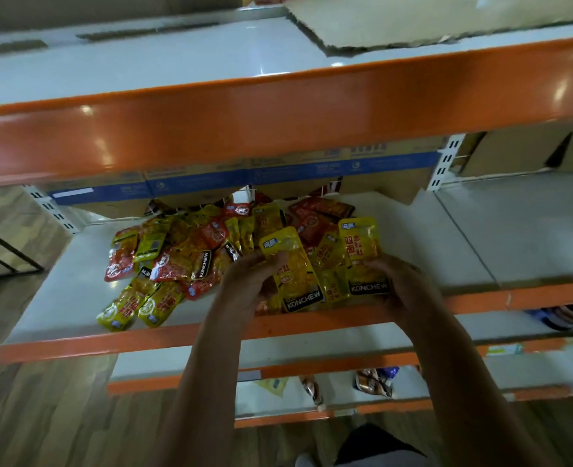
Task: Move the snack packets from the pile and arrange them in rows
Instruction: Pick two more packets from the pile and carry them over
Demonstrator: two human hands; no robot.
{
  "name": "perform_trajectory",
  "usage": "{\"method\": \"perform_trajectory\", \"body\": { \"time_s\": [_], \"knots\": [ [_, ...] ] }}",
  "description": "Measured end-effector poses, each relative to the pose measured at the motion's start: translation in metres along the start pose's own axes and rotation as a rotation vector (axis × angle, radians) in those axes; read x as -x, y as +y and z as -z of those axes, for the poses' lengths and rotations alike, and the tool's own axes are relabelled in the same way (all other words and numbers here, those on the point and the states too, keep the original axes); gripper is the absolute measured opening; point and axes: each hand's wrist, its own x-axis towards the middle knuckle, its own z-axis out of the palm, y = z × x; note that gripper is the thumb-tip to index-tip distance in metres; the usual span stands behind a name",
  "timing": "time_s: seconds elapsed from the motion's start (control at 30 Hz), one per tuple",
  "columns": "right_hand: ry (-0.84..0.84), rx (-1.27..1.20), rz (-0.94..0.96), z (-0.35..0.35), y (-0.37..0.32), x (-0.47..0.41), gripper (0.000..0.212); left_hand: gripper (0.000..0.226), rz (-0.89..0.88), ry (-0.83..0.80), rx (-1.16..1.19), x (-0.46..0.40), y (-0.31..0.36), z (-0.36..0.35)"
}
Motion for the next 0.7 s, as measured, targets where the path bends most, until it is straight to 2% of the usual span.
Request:
{"method": "perform_trajectory", "body": {
  "time_s": [0.1,0.23,0.5,0.63,0.7],
  "knots": [
    [0.019,0.008,0.049,0.018,-0.005,0.008,0.030,0.009,0.018,-0.030,0.000,-0.008,-0.002,-0.019],
    [0.099,0.034,0.096,0.048,-0.017,0.012,0.032,0.015,0.036,-0.093,-0.033,-0.015,-0.003,-0.054],
    [0.170,0.037,0.192,0.135,-0.055,-0.001,0.024,0.010,0.041,-0.124,-0.076,-0.028,-0.013,-0.156],
    [0.157,0.107,0.220,0.194,-0.084,-0.023,0.036,0.019,0.044,-0.102,-0.081,-0.039,-0.022,-0.221],
    [0.137,0.144,0.220,0.226,-0.104,-0.039,0.040,0.015,0.046,-0.072,-0.055,-0.048,-0.028,-0.255]
  ]
}}
